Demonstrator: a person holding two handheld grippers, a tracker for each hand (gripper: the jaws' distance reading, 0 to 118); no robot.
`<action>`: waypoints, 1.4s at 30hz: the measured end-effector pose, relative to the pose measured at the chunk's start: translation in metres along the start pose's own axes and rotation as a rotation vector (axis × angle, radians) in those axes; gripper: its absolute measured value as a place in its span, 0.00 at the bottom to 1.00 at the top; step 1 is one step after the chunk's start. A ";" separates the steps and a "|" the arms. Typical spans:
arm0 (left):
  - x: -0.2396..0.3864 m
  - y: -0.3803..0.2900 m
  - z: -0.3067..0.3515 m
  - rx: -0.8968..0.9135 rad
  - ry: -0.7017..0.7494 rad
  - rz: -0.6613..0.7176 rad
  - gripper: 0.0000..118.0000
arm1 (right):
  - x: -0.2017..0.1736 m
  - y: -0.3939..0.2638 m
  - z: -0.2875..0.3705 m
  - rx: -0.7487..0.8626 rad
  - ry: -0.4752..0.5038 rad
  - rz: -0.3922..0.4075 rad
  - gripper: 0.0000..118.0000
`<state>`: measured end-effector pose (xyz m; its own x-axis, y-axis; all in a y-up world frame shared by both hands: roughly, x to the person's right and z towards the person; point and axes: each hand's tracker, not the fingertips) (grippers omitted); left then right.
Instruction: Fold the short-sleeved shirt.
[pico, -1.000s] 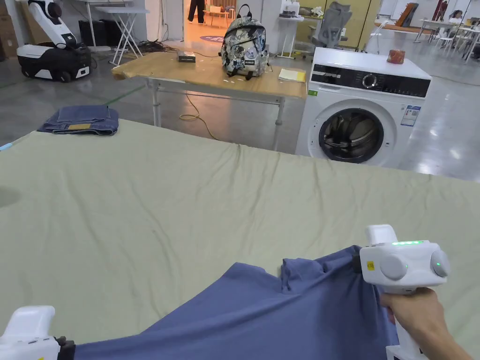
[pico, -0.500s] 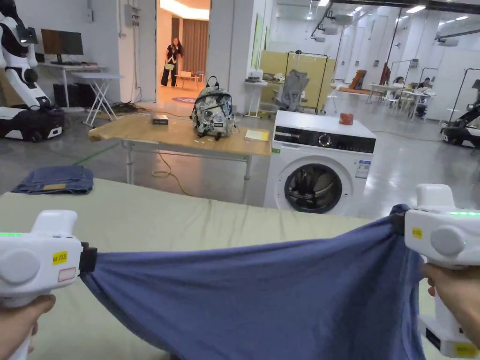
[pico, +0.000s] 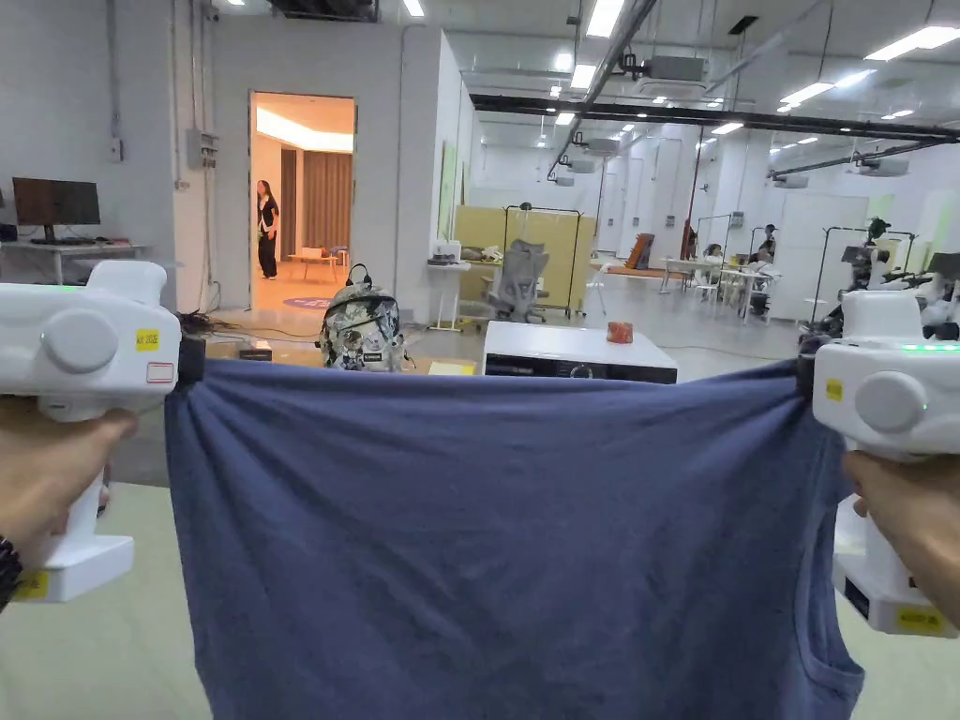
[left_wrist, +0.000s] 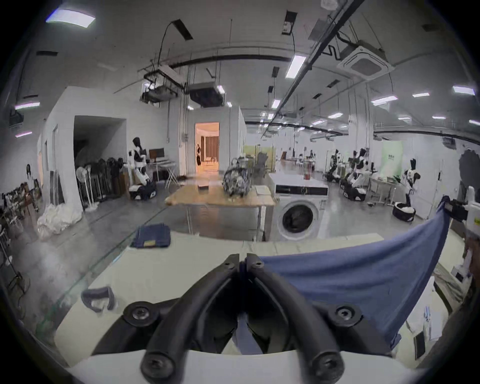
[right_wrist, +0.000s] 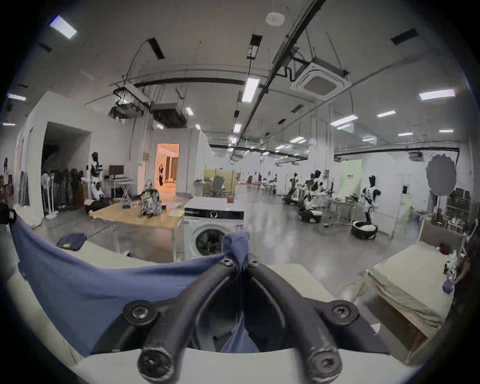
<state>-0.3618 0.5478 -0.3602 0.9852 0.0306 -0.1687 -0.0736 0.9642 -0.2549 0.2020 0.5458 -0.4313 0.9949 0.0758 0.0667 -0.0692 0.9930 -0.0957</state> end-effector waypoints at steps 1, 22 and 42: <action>0.002 0.005 -0.002 0.014 0.012 -0.015 0.00 | -0.001 0.007 -0.004 0.001 -0.004 0.004 0.01; -0.005 0.053 -0.036 0.082 0.079 -0.083 0.00 | -0.025 0.027 -0.046 0.102 -0.018 0.059 0.01; -0.028 -0.184 0.072 -0.086 -0.012 -0.023 0.00 | 0.001 -0.176 0.140 -0.082 -0.001 0.086 0.01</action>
<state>-0.3647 0.3884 -0.2399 0.9884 0.0124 -0.1511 -0.0637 0.9385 -0.3393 0.2049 0.3837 -0.2752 0.9854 0.1610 0.0561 -0.1484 0.9720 -0.1821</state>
